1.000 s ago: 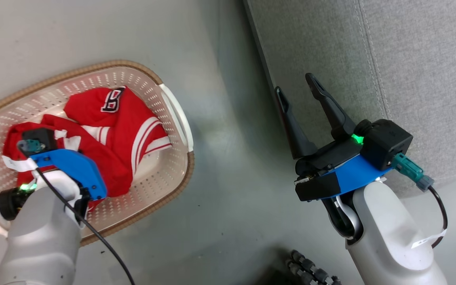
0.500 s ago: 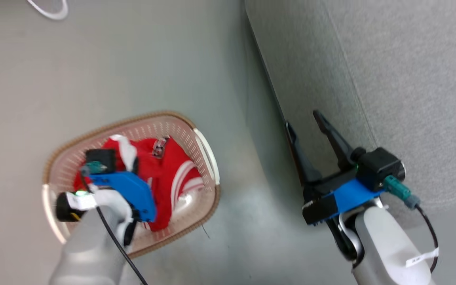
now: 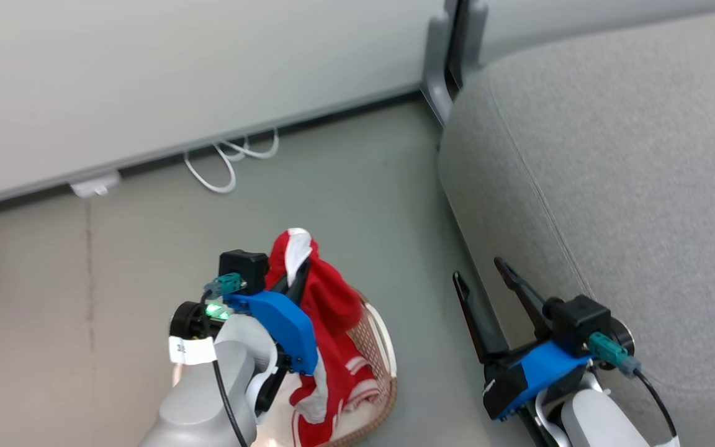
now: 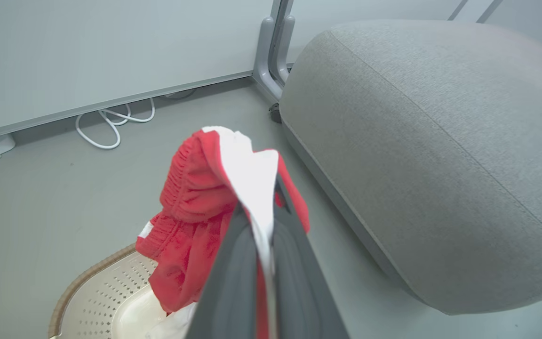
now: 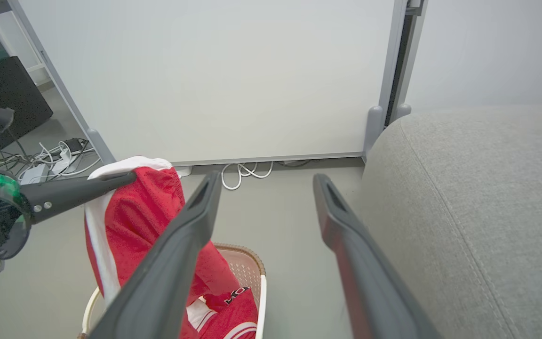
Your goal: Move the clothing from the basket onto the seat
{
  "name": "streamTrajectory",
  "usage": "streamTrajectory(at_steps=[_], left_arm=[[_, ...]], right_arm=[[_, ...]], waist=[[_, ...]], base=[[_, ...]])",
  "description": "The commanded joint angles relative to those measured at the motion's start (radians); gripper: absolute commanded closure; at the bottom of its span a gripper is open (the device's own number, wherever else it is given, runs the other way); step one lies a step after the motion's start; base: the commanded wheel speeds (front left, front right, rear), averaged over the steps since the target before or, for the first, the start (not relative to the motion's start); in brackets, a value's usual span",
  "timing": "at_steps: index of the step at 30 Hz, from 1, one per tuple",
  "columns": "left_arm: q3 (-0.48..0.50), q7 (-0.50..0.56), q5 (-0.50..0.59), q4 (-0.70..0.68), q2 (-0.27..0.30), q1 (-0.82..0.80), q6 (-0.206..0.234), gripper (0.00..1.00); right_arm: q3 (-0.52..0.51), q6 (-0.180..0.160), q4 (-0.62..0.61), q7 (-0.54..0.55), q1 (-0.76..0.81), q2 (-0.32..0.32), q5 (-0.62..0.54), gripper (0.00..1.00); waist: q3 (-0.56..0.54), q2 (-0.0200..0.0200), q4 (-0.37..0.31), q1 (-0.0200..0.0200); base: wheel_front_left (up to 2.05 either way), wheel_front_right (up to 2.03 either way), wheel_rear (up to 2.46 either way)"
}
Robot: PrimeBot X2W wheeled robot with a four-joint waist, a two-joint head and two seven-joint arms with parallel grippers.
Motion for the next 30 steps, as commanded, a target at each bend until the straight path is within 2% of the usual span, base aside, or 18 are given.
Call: streamTrajectory(at_steps=[1, 9, 19, 30], left_arm=[[-0.013, 0.0, -0.009, -0.012, 0.0, 0.005, -0.003, 1.0], [-0.114, 0.023, -0.089, -0.083, -0.001, -0.059, -0.003, 1.0], [-0.211, 0.034, -0.155, -0.136, -0.002, -0.165, -0.002, 1.0], [-0.301, 0.026, -0.221, -0.157, -0.001, -0.21, 0.028, 1.0]], right_arm=[[-0.004, 0.0, -0.004, 0.004, 0.022, -0.002, -0.005, 0.0], [-0.015, 0.0, -0.037, 0.044, 0.086, -0.002, 0.001, 0.0], [-0.024, 0.0, -0.072, 0.066, 0.115, -0.002, 0.006, 0.0], [-0.008, 0.0, -0.085, 0.077, 0.114, -0.002, 0.013, 0.0]], waist=[[-0.082, -0.0001, 0.058, 0.0004], [-0.152, -0.0001, 0.102, 0.0004], [-0.176, -0.0001, 0.148, 0.0004], [-0.186, -0.0001, 0.163, 0.0004]], base=[[0.0, 0.0, 0.0], [0.0, 0.0, 0.0], [0.0, 0.0, 0.0], [0.0, 0.0, 0.0]])
